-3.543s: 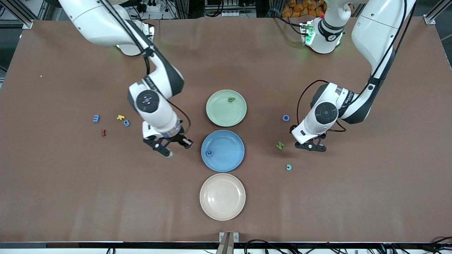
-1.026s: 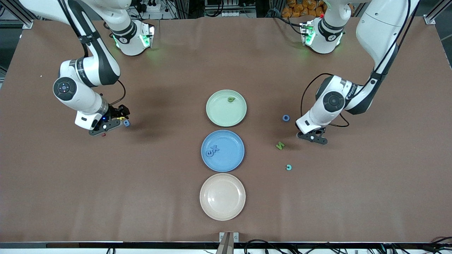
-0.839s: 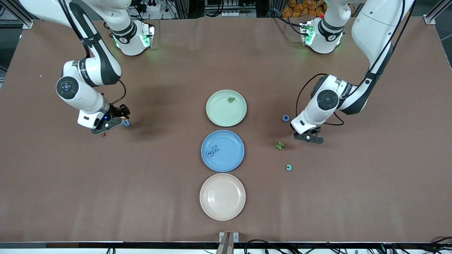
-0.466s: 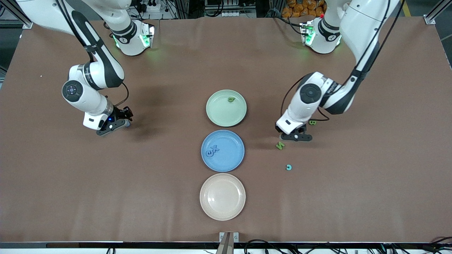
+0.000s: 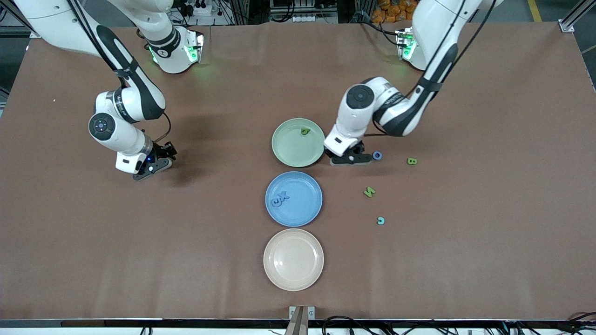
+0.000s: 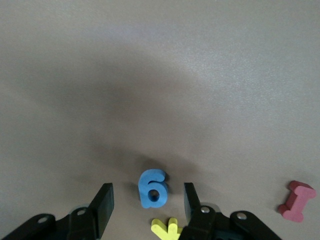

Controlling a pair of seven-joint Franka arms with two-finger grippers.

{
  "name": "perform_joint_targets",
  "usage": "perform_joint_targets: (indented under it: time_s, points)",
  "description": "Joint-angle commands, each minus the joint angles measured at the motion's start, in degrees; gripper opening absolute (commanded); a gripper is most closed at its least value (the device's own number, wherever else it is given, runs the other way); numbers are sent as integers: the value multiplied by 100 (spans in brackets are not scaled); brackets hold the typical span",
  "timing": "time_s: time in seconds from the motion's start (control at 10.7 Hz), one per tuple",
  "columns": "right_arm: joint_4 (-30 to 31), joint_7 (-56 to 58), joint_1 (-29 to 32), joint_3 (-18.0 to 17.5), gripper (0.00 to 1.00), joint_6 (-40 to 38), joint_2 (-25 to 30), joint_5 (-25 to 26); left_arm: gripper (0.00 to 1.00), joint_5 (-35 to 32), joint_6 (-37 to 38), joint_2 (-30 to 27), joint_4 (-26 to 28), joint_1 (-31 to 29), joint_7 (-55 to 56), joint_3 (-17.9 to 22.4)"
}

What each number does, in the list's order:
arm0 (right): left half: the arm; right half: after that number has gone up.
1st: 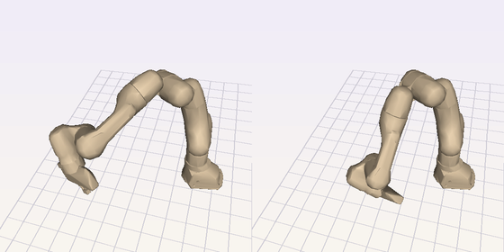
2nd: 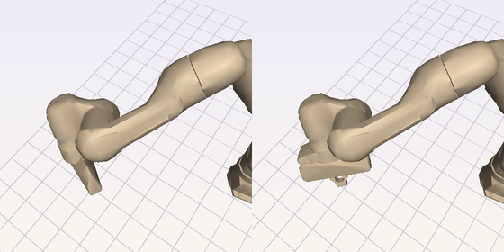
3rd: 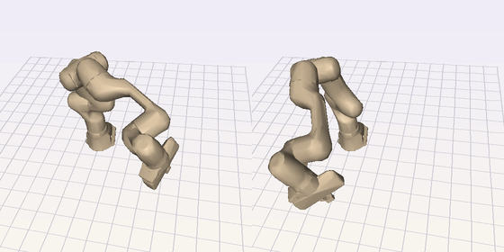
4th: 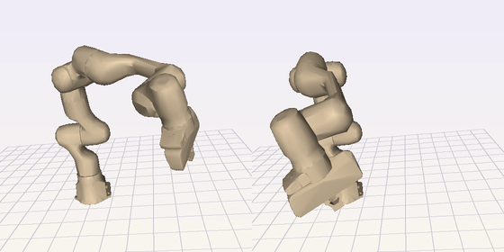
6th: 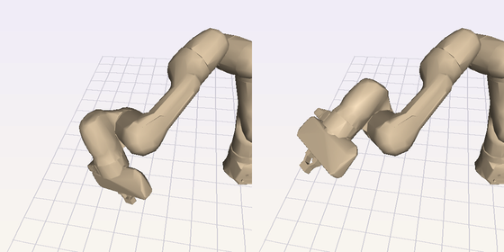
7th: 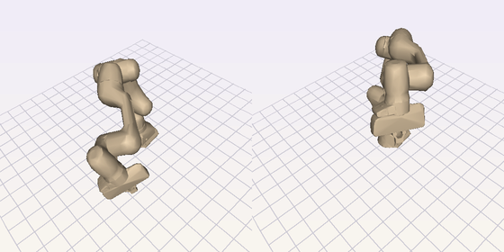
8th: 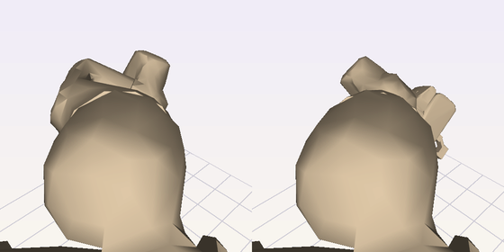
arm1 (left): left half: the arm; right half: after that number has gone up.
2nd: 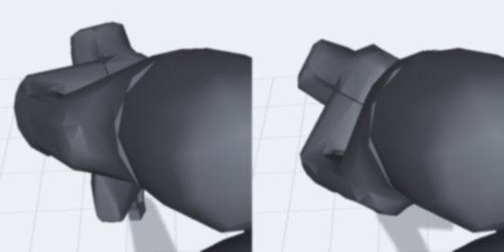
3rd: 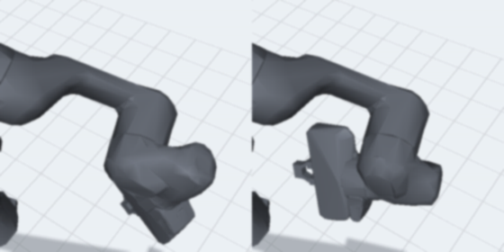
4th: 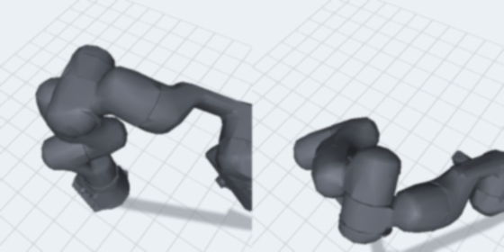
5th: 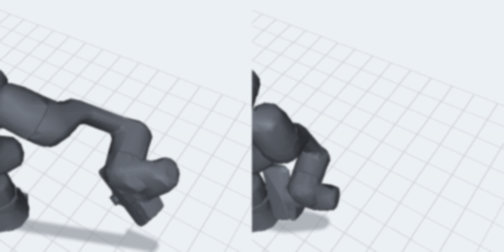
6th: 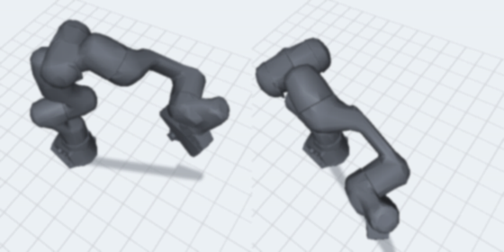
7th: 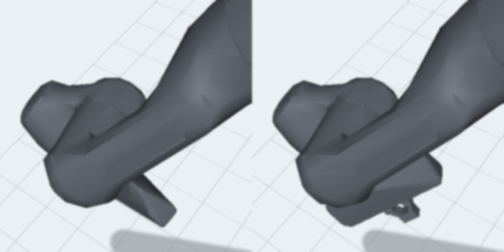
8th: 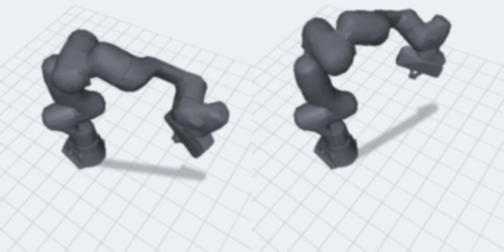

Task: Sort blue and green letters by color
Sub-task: 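Place the green u on the green plate with the left gripper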

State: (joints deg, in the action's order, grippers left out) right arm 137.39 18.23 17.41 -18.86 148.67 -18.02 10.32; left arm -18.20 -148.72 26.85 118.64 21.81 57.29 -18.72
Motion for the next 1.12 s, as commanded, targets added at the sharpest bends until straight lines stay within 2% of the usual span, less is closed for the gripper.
perform_joint_targets:
  time_s: [0.0,0.19,0.28,0.37,0.47,0.56,0.65,0.75,1.03]
  points:
    - [33,84,44,66,61,171,-114,137,0,-52,1,31,-192,621,826,53]
    - [33,84,35,75,55,215,-158,137,0,-52,10,31,-288,946,1213,53]
    - [33,84,35,75,47,224,-184,145,2,-52,44,31,-349,1105,1371,53]
    - [33,84,35,75,40,224,-193,163,23,-52,97,31,-350,1245,1425,62]
    - [24,75,17,75,37,224,-202,163,99,-96,263,39,-333,1282,1565,70]
    - [33,75,17,84,36,294,-237,172,100,-113,421,22,-333,1282,1697,71]
    - [24,75,0,84,23,338,-272,181,100,-114,440,-22,-333,1212,1698,62]
    - [16,66,0,84,0,312,-246,198,100,-114,440,-22,-341,1159,1698,88]
    - [-159,-56,-9,67,0,181,-36,120,100,-122,449,-13,-429,476,1672,123]
